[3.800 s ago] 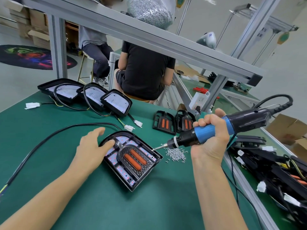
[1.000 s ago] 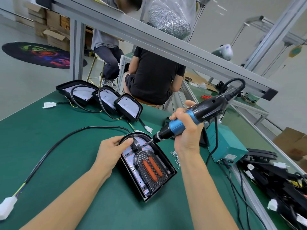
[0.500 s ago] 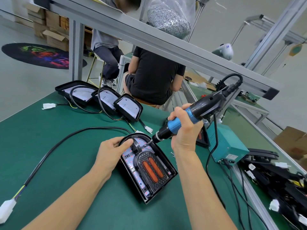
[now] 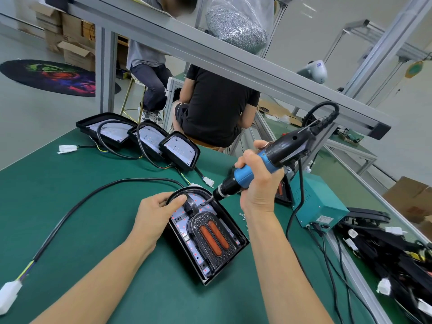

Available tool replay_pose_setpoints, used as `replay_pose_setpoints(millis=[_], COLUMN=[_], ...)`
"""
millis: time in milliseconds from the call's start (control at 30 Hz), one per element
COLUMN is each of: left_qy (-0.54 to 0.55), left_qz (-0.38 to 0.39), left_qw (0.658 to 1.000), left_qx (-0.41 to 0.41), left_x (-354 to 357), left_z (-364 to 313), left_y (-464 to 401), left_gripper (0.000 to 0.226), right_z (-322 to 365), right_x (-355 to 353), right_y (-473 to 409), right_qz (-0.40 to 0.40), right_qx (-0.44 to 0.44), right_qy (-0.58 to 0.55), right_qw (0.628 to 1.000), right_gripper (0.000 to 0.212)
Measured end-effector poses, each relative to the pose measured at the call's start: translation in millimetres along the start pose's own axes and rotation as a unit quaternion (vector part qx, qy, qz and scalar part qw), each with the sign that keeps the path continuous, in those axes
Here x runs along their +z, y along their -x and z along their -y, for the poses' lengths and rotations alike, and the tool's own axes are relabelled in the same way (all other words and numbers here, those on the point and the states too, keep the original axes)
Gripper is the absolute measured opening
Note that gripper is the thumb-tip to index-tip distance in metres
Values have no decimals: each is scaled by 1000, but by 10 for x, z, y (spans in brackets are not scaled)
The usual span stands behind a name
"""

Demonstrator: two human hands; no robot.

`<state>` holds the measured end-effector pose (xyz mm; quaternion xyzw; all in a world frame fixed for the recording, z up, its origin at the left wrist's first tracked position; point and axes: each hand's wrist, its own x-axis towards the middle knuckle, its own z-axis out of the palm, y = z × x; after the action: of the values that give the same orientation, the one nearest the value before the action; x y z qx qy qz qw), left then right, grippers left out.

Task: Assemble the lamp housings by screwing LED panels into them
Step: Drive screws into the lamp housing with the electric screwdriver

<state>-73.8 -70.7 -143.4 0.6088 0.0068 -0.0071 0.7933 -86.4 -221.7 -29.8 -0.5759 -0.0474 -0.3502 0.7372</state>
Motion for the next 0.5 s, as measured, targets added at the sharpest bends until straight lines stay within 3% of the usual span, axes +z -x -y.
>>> replay_pose_setpoints(millis=[500], left_qy=[5], left_qz=[3], left_qw=[1000], left_qx=[-8], left_x=[-8], left_z=[-11], left_y=[17], left_gripper=[9], right_z=[10], right_x=[2], right_y=[62], right_qz=[14], right_qx=[-17], right_qy=[4], right_qw=[1000], right_gripper=[22])
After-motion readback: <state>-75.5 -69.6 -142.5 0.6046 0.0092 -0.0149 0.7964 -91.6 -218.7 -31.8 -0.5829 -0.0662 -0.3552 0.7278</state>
